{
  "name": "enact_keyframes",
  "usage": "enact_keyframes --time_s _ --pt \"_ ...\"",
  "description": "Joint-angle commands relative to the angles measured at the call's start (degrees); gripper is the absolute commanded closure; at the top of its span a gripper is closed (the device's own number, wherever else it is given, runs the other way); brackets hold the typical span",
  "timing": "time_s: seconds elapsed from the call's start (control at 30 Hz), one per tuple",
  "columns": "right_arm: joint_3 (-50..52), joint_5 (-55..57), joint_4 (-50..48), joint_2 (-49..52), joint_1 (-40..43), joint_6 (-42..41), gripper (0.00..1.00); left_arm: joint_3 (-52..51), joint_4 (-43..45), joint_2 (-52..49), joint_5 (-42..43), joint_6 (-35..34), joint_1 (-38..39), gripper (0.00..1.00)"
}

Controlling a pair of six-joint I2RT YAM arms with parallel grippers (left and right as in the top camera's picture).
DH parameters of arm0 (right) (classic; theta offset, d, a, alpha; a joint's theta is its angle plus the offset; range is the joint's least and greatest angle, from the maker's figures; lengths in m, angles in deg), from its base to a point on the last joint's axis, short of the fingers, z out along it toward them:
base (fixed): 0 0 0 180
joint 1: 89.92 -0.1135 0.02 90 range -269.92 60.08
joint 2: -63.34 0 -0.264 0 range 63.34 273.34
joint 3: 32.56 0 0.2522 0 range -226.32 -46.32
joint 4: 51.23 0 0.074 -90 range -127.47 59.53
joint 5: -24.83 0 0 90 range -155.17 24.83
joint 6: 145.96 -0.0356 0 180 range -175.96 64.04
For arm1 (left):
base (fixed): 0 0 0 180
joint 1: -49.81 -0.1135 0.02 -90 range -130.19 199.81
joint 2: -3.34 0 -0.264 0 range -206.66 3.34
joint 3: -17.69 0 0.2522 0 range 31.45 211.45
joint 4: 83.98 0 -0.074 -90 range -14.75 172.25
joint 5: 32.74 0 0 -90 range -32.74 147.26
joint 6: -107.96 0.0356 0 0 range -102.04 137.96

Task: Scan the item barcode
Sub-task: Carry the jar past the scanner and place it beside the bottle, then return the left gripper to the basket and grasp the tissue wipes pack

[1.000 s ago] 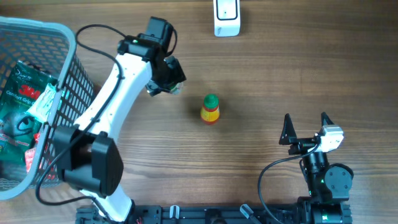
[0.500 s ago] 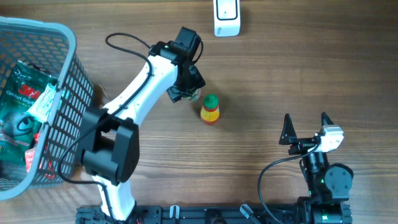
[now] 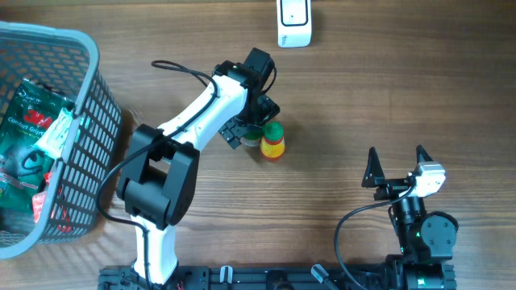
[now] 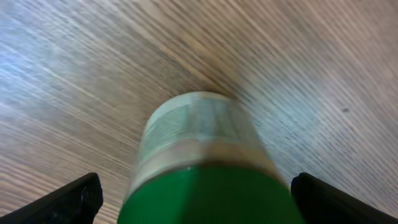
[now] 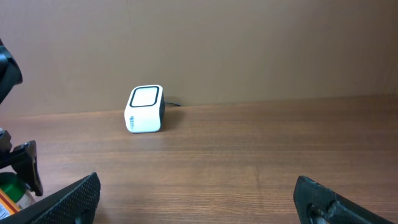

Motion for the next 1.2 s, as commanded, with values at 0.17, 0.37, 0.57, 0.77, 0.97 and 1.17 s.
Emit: enact_keyframes --time_s 0.17,0.37,0.57,0.77,0.97,1.17 --pt "0.07 0.92 -0.09 -0.46 0.13 0.44 0.0 0.72 -2.4 8.96 -4.66 1.42 -1.25 0.0" --pt "0.07 0.92 -0.09 -0.46 0.13 0.44 0.0 1.44 -2.99 23.96 -14.23 4.28 -1.25 0.0" --pt "0.07 0.94 -0.11 -0.46 0.13 0.46 0.0 1.44 -3.02 40.37 -27.85 4.28 -1.25 0.0" --pt "0.07 0.92 -0.09 -0.46 0.13 0.46 0.0 1.44 -3.45 51.39 -36.54 4.44 -1.25 0.0" --pt "0.07 0.94 -0.09 -0.46 0.13 0.46 0.0 1.44 -5.25 51.39 -38.12 4.42 -1.22 0.0" --pt "0.07 0.92 -0.09 -0.42 0.13 0.46 0.0 1.44 -5.66 51.47 -43.28 4.44 -1.25 0.0"
